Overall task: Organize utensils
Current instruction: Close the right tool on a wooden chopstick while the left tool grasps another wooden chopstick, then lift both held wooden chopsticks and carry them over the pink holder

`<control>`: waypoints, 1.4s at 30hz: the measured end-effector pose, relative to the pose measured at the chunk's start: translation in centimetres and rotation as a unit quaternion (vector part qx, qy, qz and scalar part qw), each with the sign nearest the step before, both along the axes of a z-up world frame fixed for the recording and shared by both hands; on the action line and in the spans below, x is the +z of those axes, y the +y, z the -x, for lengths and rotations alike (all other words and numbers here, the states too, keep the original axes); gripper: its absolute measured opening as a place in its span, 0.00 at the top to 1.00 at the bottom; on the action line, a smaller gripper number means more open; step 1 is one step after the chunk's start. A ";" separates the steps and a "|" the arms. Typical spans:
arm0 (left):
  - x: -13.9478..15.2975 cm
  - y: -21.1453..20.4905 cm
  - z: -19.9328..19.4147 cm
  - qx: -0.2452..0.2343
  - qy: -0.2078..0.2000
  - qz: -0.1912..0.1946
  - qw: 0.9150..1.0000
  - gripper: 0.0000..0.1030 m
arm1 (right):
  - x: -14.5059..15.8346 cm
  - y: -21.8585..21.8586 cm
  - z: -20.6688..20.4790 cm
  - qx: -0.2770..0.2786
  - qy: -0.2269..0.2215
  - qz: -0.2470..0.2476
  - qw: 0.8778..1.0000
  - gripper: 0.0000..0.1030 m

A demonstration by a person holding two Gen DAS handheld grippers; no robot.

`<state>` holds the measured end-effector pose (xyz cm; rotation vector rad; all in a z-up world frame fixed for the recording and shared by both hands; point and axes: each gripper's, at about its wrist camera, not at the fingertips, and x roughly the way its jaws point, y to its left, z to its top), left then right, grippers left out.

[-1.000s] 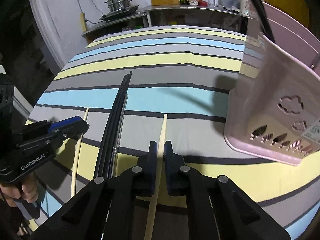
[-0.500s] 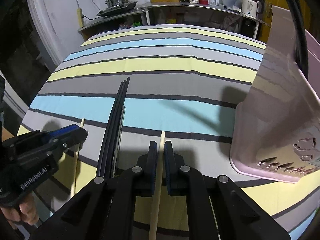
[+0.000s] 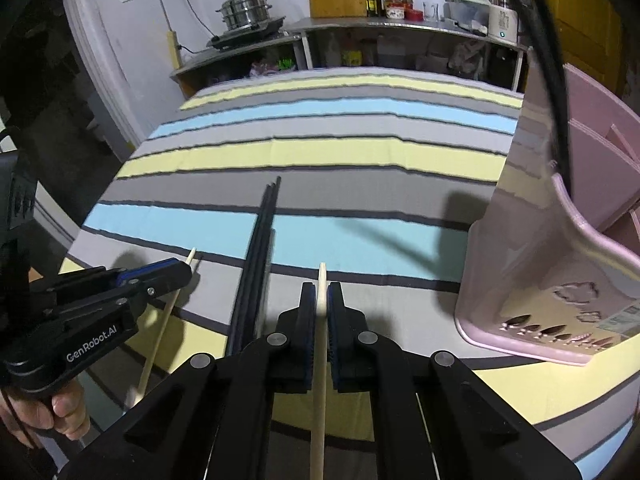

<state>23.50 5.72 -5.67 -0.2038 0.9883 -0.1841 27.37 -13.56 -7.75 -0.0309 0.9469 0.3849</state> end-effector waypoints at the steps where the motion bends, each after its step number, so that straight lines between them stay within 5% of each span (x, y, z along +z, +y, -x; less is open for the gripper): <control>1: 0.5 0.0 0.2 -0.001 -0.004 0.002 1.000 0.95 | 0.4 -0.1 0.2 0.001 -0.004 -0.002 1.000 0.95; 20: 12.6 -0.8 7.0 -0.050 -0.115 0.030 0.992 0.95 | 10.3 -2.5 6.3 0.000 -0.104 -0.057 0.993 0.95; 42: 16.6 -4.9 9.4 -0.106 -0.140 0.046 0.983 0.96 | 14.3 -6.3 10.0 -0.028 -0.154 -0.076 0.985 0.95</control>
